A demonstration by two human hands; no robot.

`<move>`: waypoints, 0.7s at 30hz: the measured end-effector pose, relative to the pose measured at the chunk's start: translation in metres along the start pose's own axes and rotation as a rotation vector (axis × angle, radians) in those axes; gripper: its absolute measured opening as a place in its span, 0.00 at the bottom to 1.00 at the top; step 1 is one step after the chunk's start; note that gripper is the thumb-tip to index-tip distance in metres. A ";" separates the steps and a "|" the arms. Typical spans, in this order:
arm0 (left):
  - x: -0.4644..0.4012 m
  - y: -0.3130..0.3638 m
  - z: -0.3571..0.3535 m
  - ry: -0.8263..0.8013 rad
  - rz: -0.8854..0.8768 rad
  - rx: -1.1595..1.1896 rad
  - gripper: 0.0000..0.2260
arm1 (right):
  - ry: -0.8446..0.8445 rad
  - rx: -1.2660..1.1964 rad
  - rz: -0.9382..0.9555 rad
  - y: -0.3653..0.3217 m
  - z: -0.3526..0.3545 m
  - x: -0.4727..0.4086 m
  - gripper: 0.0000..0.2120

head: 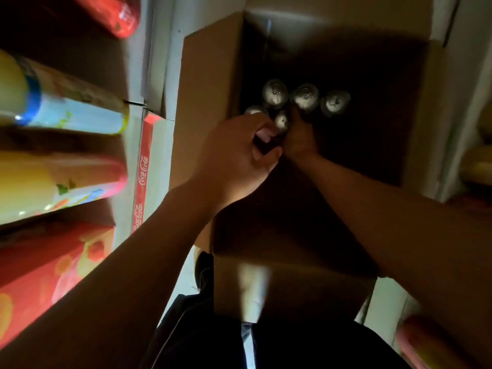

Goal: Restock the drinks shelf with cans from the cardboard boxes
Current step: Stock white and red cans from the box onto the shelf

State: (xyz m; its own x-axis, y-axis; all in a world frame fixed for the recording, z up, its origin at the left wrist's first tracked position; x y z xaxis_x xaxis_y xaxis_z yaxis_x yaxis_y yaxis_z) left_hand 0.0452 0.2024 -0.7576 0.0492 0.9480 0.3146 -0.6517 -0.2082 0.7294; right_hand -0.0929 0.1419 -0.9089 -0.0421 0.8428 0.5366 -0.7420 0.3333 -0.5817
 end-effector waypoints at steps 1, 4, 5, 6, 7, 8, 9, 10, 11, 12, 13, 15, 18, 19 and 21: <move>0.001 0.000 0.001 -0.004 -0.017 -0.017 0.08 | 0.028 -0.009 0.007 0.001 -0.002 -0.003 0.29; 0.004 0.003 -0.002 -0.050 -0.029 -0.065 0.09 | 0.034 -0.013 0.008 0.001 0.004 0.003 0.28; 0.004 0.003 -0.003 -0.068 -0.015 -0.076 0.09 | 0.032 -0.020 0.001 0.000 0.010 0.010 0.30; 0.004 0.002 -0.005 -0.082 0.009 -0.069 0.11 | 0.041 -0.040 -0.014 -0.001 0.017 0.019 0.30; 0.006 0.009 -0.004 -0.104 0.047 -0.030 0.14 | 0.058 -0.080 -0.039 -0.003 0.033 0.033 0.28; 0.008 0.016 -0.002 -0.121 0.094 0.023 0.17 | 0.074 -0.126 -0.073 -0.006 0.048 0.050 0.24; 0.009 0.026 0.002 -0.134 0.139 0.070 0.22 | 0.087 -0.187 -0.106 -0.012 0.066 0.068 0.20; 0.009 0.036 0.005 -0.148 0.168 0.089 0.28 | 0.091 -0.266 -0.135 -0.019 0.087 0.087 0.17; 0.011 0.053 0.012 -0.170 0.171 0.087 0.35 | 0.073 -0.377 -0.164 -0.028 0.112 0.109 0.15; 0.014 0.070 0.019 -0.194 0.145 0.072 0.41 | 0.060 -0.461 -0.183 -0.038 0.136 0.130 0.14; 0.019 0.103 0.034 -0.239 0.085 0.059 0.45 | 0.060 -0.531 -0.198 -0.058 0.176 0.160 0.13; 0.025 0.139 0.049 -0.313 -0.002 0.050 0.48 | 0.021 -0.576 -0.187 -0.082 0.222 0.197 0.13; 0.044 0.222 0.085 -0.430 -0.142 0.043 0.44 | 0.075 -0.565 -0.159 -0.131 0.307 0.262 0.12; 0.051 0.257 0.100 -0.458 -0.187 0.060 0.41 | 0.124 -0.586 -0.148 -0.151 0.338 0.285 0.12; 0.073 0.324 0.132 -0.489 -0.231 0.122 0.39 | 0.221 -0.578 -0.168 -0.192 0.398 0.335 0.11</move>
State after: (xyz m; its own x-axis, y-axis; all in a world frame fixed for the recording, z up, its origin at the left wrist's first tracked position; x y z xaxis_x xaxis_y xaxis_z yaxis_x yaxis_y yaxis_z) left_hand -0.0627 0.1718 -0.4179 0.5453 0.7558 0.3626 -0.4911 -0.0625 0.8689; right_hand -0.2314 0.1922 -0.3739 0.2279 0.8056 0.5468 -0.2436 0.5909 -0.7691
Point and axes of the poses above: each hand's wrist, its own x-axis away from the middle knuckle, its own z-axis out of the back of the hand, y = z × x, the point moved 3 cm from there along -x, towards the middle knuckle, and after that the axes turned 3 degrees about -z, right-handed, at the moved point
